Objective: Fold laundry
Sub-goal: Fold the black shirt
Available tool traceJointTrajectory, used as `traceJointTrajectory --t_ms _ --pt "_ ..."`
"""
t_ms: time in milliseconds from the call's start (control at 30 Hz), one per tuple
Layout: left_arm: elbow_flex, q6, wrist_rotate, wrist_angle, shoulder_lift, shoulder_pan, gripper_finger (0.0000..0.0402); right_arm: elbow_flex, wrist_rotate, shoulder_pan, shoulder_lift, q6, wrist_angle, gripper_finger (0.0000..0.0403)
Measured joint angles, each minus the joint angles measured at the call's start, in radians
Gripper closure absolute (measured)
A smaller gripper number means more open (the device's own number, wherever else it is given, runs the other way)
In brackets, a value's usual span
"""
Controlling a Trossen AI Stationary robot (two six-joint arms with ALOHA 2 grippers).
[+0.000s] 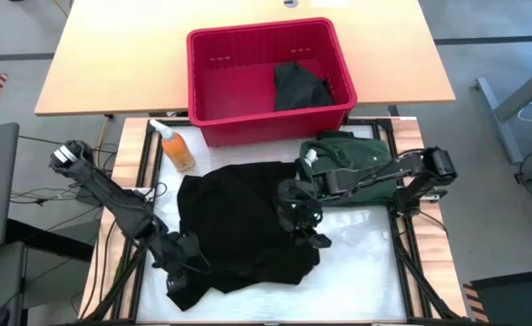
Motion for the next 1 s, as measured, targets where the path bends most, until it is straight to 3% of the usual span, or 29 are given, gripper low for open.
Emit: traceJointTrajectory --t_ms 233,333,433,600,700,867,1000 --pt "0.000 0.014 -0.082 -0.022 -0.181 0.031 0.0206 0.000 -0.002 -0.058 0.012 -0.018 0.014 0.0381" --pt "0.000 0.069 -0.231 0.001 -0.226 0.043 0.0204 0.000 0.007 -0.075 0.015 -0.015 0.011 0.0381" --pt "0.001 0.253 -0.397 0.145 -0.199 0.094 0.0206 0.000 0.039 -0.077 0.015 -0.002 0.013 0.0381" --pt "0.002 0.555 -0.432 0.367 -0.074 0.288 0.0207 0.000 0.062 -0.082 0.015 0.027 0.013 0.0381" --pt "0.002 0.680 -0.361 0.557 0.026 0.406 0.0207 0.000 0.076 -0.076 0.015 0.028 0.011 0.0381" --pt "0.002 0.733 -0.067 0.921 0.219 0.520 0.0207 0.000 0.088 -0.075 0.015 0.053 0.006 0.0380" --pt "0.001 0.734 -0.052 1.054 0.317 0.547 0.0207 0.000 0.100 -0.075 0.015 0.054 -0.016 0.0380"
